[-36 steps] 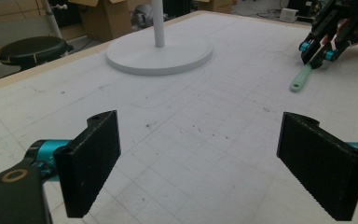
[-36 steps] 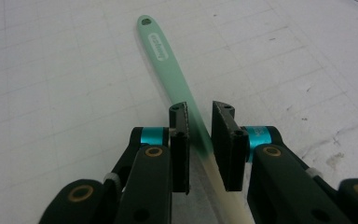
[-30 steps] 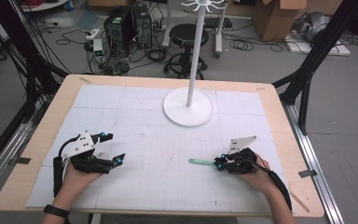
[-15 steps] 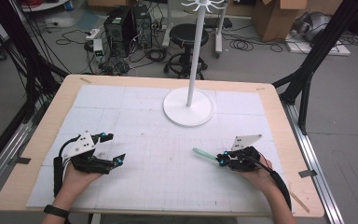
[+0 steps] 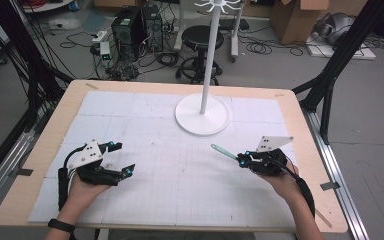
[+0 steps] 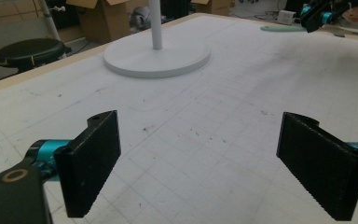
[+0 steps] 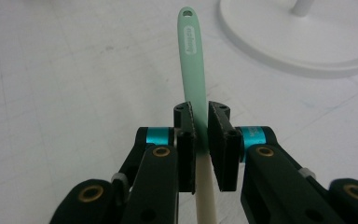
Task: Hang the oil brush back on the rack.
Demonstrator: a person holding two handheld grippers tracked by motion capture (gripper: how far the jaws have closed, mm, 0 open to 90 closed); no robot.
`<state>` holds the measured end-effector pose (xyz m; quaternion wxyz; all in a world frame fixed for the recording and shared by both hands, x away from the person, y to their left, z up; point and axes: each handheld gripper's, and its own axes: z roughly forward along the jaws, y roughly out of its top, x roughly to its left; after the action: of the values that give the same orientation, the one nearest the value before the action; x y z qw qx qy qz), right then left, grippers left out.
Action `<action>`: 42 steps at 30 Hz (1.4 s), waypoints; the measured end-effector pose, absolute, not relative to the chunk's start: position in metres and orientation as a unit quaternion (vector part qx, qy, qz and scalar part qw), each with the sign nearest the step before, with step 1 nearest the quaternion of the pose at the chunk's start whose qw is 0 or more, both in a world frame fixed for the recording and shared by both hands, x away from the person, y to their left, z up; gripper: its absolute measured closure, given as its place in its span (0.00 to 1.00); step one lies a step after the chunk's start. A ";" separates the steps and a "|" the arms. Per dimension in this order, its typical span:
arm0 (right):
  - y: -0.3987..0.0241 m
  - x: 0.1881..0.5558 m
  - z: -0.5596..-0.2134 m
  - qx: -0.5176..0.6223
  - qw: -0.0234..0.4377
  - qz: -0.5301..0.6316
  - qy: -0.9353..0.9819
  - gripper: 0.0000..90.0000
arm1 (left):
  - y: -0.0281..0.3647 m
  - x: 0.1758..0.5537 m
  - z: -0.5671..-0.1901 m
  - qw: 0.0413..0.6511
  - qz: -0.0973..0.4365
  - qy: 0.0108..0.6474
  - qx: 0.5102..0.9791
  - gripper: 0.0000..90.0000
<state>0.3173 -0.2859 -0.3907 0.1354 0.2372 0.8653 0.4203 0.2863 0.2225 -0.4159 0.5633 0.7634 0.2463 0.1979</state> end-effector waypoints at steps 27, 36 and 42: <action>-0.279 0.347 -0.248 0.280 0.269 0.538 0.748 0.92 | 0.224 0.286 -0.413 0.584 0.190 0.247 0.750 0.16; -0.272 0.354 -0.208 0.281 0.309 0.561 0.715 0.92 | 0.224 0.285 -0.411 0.587 0.191 0.243 0.748 0.16; -0.266 0.356 -0.192 0.288 0.320 0.572 0.698 0.91 | 0.224 0.285 -0.411 0.590 0.189 0.243 0.746 0.16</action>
<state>0.3561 -0.2662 -0.1916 0.3199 0.2884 0.6980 0.5721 0.2846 0.2242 -0.4105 0.5902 0.7463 0.2429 0.1889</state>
